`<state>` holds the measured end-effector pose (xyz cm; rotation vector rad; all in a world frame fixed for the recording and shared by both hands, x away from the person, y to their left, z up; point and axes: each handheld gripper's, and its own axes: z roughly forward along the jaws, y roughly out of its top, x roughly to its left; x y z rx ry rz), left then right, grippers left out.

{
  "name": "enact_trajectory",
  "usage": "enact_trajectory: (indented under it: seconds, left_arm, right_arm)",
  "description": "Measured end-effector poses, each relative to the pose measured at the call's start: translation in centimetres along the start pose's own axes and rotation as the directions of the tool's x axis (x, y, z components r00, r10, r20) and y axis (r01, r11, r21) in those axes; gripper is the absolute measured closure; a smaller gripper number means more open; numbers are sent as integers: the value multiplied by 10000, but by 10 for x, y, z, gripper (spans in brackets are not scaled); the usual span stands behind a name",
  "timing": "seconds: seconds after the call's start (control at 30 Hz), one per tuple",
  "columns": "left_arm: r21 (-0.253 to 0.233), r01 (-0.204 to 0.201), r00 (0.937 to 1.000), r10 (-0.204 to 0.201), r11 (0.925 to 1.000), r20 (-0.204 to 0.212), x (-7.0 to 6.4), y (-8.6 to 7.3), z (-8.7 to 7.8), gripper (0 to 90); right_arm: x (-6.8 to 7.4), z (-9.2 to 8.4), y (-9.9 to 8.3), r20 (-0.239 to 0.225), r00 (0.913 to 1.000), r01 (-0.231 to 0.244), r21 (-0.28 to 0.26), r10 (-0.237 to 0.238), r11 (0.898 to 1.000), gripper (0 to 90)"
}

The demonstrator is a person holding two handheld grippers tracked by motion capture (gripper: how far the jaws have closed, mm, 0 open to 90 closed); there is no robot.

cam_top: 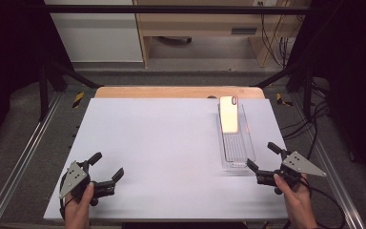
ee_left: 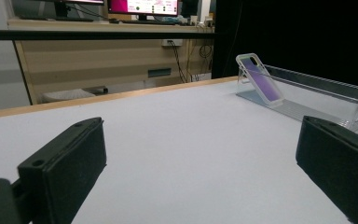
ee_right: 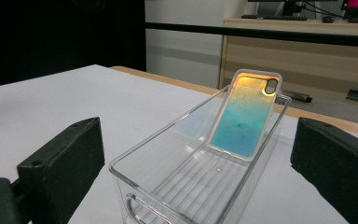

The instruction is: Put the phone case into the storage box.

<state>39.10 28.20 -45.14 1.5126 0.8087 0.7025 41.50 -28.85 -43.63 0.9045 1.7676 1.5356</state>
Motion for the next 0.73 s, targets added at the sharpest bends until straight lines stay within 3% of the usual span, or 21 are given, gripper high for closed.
enact_trajectory:
  seconds: [0.2, 0.47, 0.73]
  left_arm:
    - [-67, -72, 9998, 71, 10000, -161, 5, -1, -1, 11]
    - [-215, 117, 9995, -123, 9997, -288, 17, -2, -4, 11]
    - [-117, -84, 9999, 83, 9999, -94, 12, -2, 0, 11]
  right_arm:
    - [3, 7, -4, -67, 10000, 62, -75, -62, 10000, 31]
    - [13, 16, -9, -282, 9996, -47, -303, 39, 9995, 31]
    - [19, 16, -12, -232, 9993, 291, -162, -294, 9994, 30]
